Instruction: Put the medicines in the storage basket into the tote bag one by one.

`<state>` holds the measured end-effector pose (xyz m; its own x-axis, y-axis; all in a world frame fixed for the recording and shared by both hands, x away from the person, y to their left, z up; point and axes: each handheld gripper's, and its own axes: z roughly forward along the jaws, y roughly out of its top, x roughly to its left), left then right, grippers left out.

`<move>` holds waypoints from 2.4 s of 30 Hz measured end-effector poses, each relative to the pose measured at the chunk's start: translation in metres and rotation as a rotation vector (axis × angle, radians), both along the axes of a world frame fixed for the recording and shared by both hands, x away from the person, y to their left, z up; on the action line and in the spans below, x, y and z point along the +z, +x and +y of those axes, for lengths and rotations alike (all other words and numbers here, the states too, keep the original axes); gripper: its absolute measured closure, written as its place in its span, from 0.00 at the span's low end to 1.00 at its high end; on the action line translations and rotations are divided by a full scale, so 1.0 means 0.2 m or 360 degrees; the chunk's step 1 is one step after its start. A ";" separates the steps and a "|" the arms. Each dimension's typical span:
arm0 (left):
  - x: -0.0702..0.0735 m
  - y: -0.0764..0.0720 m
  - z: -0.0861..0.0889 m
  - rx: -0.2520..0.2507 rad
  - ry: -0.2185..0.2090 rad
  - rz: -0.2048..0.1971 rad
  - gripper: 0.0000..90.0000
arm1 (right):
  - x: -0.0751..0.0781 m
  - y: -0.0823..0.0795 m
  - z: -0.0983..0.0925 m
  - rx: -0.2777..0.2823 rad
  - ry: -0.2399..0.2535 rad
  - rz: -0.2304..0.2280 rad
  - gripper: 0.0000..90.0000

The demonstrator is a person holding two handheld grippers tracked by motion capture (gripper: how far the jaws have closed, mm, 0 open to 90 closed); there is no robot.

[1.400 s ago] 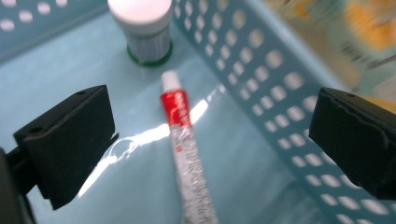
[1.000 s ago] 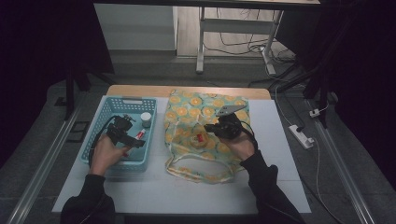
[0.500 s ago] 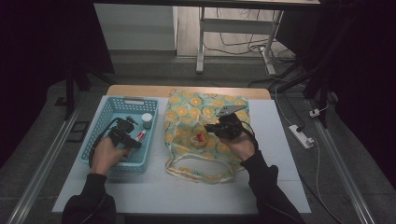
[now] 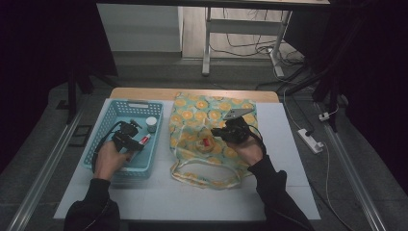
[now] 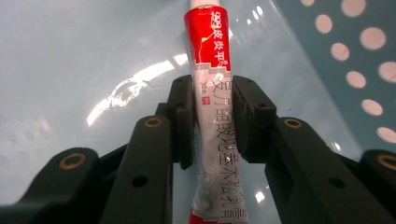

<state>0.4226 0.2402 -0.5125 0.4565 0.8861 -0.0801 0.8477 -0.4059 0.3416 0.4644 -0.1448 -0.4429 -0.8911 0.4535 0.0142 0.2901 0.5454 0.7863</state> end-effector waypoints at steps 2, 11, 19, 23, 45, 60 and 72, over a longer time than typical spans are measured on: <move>0.00 0.00 0.00 0.0020 -0.0005 0.0001 0.80 | 0.00 0.00 0.00 0.0002 -0.0002 0.0000 1.00; 0.03 0.00 0.01 0.0078 -0.0027 -0.0049 0.80 | 0.00 0.00 0.00 -0.0002 0.0000 -0.0004 1.00; 0.06 -0.01 0.02 0.0108 -0.0061 -0.0111 0.80 | 0.01 0.00 0.00 -0.0001 0.0004 -0.0010 1.00; 0.08 -0.02 0.02 0.0097 -0.0082 -0.0141 0.80 | 0.01 0.00 0.00 0.0000 0.0009 -0.0015 1.00; 0.22 -0.08 0.05 0.0125 -0.0180 -0.0363 0.80 | 0.02 0.00 -0.01 -0.0004 0.0019 -0.0027 1.00; 0.38 -0.14 -0.04 0.0033 -0.0345 -0.0397 0.81 | 0.03 0.00 -0.02 -0.0007 0.0025 -0.0034 1.00; 0.46 -0.19 -0.19 -0.0135 -0.0383 -0.0394 0.81 | 0.03 0.00 -0.02 -0.0009 0.0025 -0.0036 1.00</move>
<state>0.3841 0.2013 -0.4208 0.5593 0.8134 -0.1595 0.6939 -0.3542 0.6269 0.4642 -0.1479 -0.4376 -0.8888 0.4584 0.0009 0.2749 0.5314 0.8013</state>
